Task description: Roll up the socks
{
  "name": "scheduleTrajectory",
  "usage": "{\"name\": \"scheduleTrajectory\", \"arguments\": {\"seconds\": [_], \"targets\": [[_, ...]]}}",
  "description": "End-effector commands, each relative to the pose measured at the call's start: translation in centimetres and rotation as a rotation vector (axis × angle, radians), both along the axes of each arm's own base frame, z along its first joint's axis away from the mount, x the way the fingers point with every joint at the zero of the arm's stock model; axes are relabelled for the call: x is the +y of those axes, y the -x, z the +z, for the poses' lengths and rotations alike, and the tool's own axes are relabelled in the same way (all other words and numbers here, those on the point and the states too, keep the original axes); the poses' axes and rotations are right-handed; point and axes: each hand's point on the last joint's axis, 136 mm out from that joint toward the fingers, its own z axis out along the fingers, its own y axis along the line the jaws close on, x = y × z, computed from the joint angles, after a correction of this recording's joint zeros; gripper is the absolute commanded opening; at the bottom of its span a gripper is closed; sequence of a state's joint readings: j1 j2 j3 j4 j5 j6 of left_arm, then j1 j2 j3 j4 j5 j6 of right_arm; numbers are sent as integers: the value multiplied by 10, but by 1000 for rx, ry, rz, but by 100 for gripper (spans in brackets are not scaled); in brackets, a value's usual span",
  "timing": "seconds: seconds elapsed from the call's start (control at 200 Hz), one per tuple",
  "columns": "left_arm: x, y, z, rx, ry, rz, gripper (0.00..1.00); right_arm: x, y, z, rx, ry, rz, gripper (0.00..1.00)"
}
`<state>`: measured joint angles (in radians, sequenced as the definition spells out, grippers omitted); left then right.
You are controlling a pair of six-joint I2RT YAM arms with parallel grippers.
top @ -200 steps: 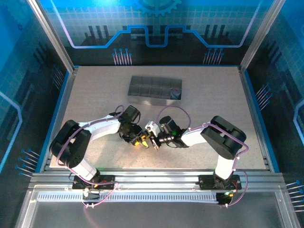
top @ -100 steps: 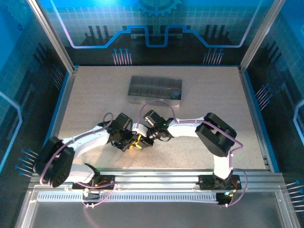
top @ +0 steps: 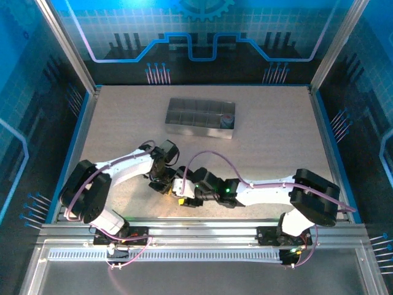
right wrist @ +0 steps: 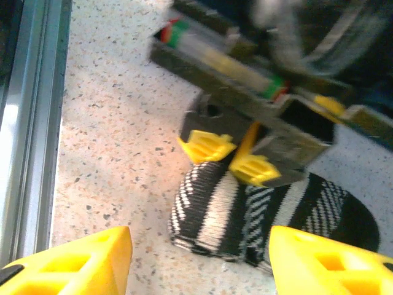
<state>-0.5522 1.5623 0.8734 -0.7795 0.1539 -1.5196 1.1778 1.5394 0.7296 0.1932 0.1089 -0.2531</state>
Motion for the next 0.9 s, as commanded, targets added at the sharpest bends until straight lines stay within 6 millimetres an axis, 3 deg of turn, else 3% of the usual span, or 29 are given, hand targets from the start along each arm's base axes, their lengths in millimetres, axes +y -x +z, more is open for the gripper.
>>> {"name": "scheduleTrajectory", "arguments": {"seconds": [0.0, 0.235, 0.435, 0.535, 0.665, 0.78, 0.896], "targets": [[19, 31, -22, 152, -111, -23, 0, 1, -12, -3, -75, -5, -140, 60], [15, 27, -28, 172, -100, -54, 0, 24, -15, -18, -118, 48, -152, 57], [12, 24, -29, 176, -84, -72, 0, 27, -24, -37, -138, 114, -212, 52], [12, 24, -27, 175, -79, -76, 0, 25, -30, -47, -139, 171, -244, 41], [11, 21, -19, 151, -49, -66, 0, 8, -31, -73, -95, 270, -300, 17], [9, 17, -8, 110, -1, -40, 24, -13, -24, -97, -21, 345, -329, 0], [11, 11, 3, 69, 53, 15, 51, -34, -11, -119, 89, 409, -344, 0]]}}
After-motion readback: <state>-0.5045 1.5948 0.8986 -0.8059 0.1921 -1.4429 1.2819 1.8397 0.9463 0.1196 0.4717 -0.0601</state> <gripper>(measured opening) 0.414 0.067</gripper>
